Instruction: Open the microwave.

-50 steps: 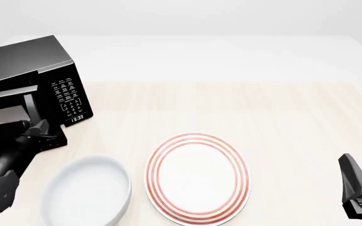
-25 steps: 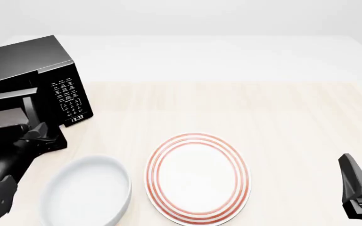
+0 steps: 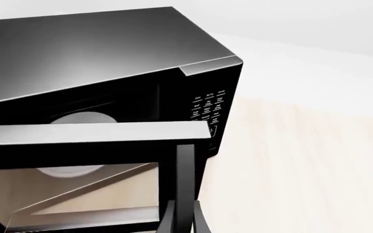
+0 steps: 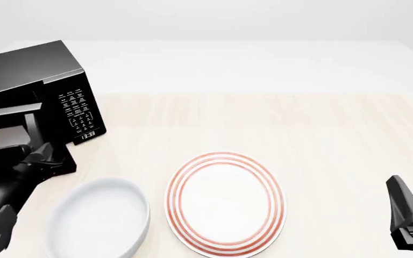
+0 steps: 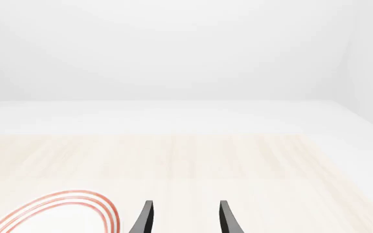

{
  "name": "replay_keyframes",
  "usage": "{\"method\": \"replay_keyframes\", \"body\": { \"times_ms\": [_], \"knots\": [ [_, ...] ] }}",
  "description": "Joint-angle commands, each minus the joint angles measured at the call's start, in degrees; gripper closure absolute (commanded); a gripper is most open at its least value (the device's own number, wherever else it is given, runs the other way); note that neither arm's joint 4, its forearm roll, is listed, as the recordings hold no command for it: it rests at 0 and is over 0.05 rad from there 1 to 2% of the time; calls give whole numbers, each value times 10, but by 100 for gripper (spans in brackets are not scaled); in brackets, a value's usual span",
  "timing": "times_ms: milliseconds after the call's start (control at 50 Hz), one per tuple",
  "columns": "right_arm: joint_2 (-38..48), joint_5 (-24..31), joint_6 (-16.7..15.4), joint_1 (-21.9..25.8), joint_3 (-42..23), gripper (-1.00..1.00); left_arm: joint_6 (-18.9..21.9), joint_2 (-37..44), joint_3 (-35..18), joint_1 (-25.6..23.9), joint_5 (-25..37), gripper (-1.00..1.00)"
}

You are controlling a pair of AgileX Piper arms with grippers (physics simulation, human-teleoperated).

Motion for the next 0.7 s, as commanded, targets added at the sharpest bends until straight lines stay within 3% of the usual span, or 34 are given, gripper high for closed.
{"method": "replay_keyframes", "body": {
  "times_ms": [20,700],
  "knots": [
    [0,0,0,0,0,-100,-7,-9,17,-32,10,100],
    [0,0,0,0,0,-100,-4,-28,41,-33,5,100]
  ]
}}
